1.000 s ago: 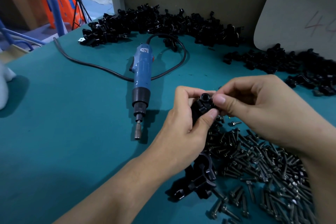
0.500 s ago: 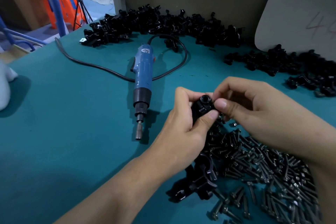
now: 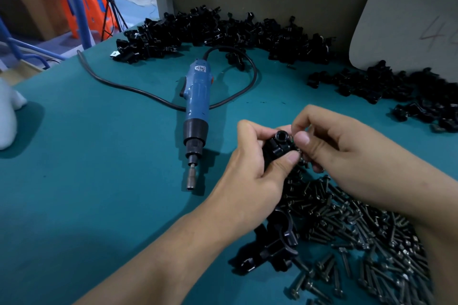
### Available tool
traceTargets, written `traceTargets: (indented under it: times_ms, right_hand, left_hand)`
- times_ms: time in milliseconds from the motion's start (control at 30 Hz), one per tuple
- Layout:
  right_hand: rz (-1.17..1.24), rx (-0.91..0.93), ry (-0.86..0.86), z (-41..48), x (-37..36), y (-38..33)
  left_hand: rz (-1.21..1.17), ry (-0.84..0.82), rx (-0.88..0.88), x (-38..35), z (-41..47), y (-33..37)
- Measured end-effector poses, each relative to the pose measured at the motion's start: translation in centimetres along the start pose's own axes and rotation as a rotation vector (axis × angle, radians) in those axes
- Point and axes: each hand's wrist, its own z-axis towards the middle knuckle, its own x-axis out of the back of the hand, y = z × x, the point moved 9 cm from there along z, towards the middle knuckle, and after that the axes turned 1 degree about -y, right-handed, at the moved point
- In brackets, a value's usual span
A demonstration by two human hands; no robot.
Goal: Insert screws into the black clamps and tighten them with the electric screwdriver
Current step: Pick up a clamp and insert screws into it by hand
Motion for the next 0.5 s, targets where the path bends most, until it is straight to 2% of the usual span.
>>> traceTargets:
  times_ms: [333, 500]
  right_hand:
    - [-0.029, -0.047, -0.033, 0.5, -1.4, -0.3]
    - [0.002, -0.203, -0.009, -0.8, 1.0, 1.6]
  left_hand:
    - [0.068, -0.002, -0.016, 0.1, 0.1, -0.1]
    - [-0.011, -0.005, 0.012, 0.0, 0.1, -0.4]
